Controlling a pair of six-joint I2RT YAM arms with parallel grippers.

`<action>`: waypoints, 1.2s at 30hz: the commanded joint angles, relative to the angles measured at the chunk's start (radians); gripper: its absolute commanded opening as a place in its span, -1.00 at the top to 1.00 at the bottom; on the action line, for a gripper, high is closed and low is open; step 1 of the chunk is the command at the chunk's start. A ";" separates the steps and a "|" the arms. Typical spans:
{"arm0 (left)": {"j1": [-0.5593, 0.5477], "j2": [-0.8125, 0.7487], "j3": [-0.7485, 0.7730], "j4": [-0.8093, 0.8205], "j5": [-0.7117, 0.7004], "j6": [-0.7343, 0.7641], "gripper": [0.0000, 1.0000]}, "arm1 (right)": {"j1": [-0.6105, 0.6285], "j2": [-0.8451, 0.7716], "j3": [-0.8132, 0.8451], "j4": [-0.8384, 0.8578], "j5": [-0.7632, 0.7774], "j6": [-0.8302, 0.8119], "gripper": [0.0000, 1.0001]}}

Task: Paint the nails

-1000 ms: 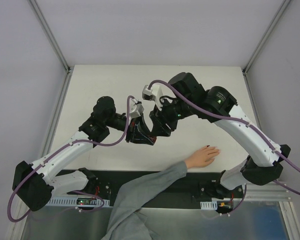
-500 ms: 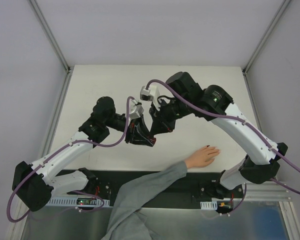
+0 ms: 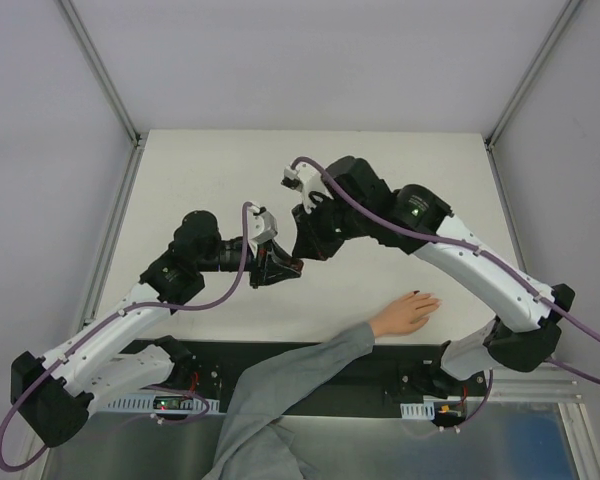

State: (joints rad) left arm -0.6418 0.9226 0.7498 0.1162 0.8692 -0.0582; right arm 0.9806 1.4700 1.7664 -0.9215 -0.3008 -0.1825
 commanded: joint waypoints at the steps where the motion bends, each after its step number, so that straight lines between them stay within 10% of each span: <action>1: 0.008 -0.096 0.007 0.120 -0.409 0.112 1.00 | 0.180 0.110 0.097 -0.194 0.671 0.525 0.99; 11: 0.008 -0.102 -0.004 0.134 -0.369 0.126 1.00 | 0.267 0.124 0.087 -0.093 0.789 0.595 0.99; 18: 0.007 -0.059 0.032 0.102 -0.159 0.113 1.00 | 0.201 0.015 0.100 -0.103 0.614 0.388 -0.14; 23: 0.007 0.025 0.101 0.063 0.110 0.061 1.00 | 0.144 -0.086 0.074 -0.111 0.395 0.140 -0.39; 28: 0.007 0.065 0.125 0.091 0.325 -0.017 1.00 | 0.055 -0.128 0.034 -0.080 0.016 -0.044 -0.38; 36: 0.007 0.073 0.117 0.149 0.413 -0.065 1.00 | -0.010 -0.073 0.090 -0.056 -0.135 -0.109 -0.02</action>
State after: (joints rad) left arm -0.6399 0.9947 0.8318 0.1890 1.1698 -0.0925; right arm 1.0019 1.3594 1.8210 -1.0000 -0.2829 -0.2230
